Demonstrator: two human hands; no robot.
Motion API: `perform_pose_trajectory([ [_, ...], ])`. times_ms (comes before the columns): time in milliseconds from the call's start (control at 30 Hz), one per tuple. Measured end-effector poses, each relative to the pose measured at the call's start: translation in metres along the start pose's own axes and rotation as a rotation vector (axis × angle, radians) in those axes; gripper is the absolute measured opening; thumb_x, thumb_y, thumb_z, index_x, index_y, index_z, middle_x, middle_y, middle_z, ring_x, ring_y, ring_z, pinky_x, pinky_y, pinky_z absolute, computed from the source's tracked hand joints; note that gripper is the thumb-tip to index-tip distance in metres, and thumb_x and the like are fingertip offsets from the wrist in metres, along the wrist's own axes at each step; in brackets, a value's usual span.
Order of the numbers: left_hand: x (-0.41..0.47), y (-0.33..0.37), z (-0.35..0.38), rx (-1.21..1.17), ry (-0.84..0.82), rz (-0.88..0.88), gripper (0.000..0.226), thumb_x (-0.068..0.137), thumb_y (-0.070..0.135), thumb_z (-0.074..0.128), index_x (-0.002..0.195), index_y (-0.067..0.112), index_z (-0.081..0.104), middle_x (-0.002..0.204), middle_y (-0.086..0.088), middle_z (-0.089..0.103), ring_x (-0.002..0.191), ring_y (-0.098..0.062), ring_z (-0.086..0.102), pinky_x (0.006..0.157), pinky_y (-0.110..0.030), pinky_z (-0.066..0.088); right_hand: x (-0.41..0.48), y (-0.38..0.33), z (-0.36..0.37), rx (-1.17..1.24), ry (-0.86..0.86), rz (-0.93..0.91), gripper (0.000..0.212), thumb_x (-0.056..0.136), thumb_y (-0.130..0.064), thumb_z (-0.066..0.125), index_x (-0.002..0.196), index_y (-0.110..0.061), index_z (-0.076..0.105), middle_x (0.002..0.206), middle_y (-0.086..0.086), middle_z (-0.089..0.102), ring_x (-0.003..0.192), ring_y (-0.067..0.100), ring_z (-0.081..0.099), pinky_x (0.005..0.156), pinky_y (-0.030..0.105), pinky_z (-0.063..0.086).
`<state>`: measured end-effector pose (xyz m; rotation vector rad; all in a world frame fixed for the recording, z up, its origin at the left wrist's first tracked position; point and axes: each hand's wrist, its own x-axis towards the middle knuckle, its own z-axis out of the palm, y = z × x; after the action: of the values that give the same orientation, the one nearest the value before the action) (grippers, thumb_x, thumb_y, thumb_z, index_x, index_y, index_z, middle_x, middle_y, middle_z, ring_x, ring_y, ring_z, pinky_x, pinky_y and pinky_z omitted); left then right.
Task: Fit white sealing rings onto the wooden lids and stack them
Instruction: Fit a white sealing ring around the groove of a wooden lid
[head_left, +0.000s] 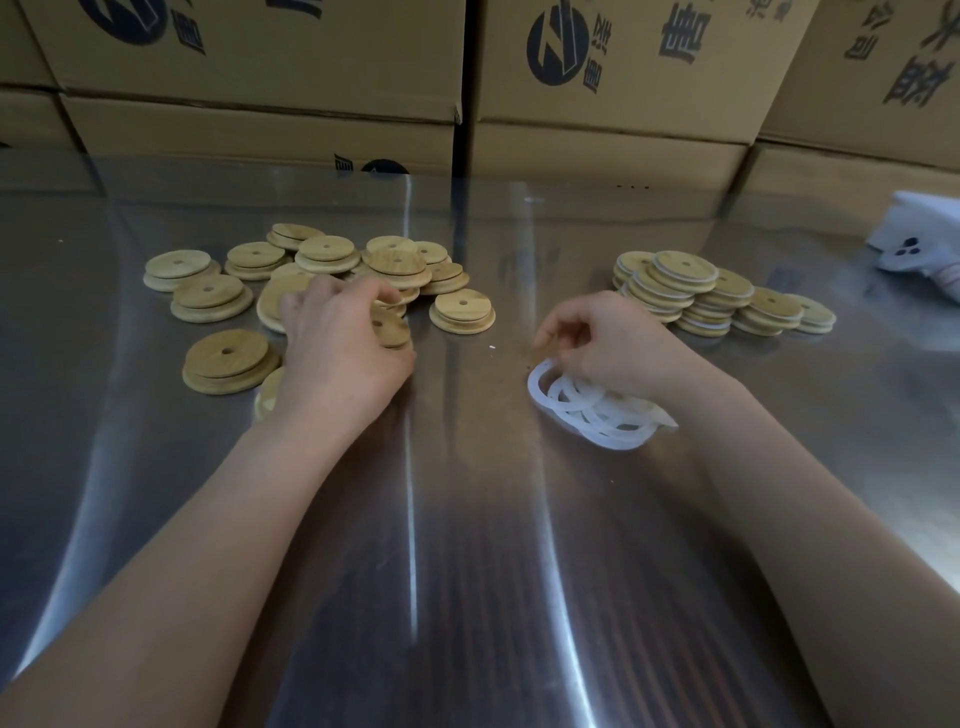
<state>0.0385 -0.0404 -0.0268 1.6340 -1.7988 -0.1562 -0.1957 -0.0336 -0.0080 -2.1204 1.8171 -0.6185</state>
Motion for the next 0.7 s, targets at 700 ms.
perform_pose_trajectory([
  [700,0.0001,-0.0003,-0.0035,-0.161,0.027,-0.08,0.077,0.07,0.015,0.086,0.137,0.028,0.049,0.137,-0.007,0.039,0.125,-0.023,0.041,0.095,-0.025,0.032,-0.0002,-0.0035,0.0011,-0.028,0.043,0.01,0.02,0.085,-0.007,0.065,0.093,-0.023,0.075,0.07,-0.019,0.056,0.062,-0.007,0.052,0.052,-0.001,0.035],
])
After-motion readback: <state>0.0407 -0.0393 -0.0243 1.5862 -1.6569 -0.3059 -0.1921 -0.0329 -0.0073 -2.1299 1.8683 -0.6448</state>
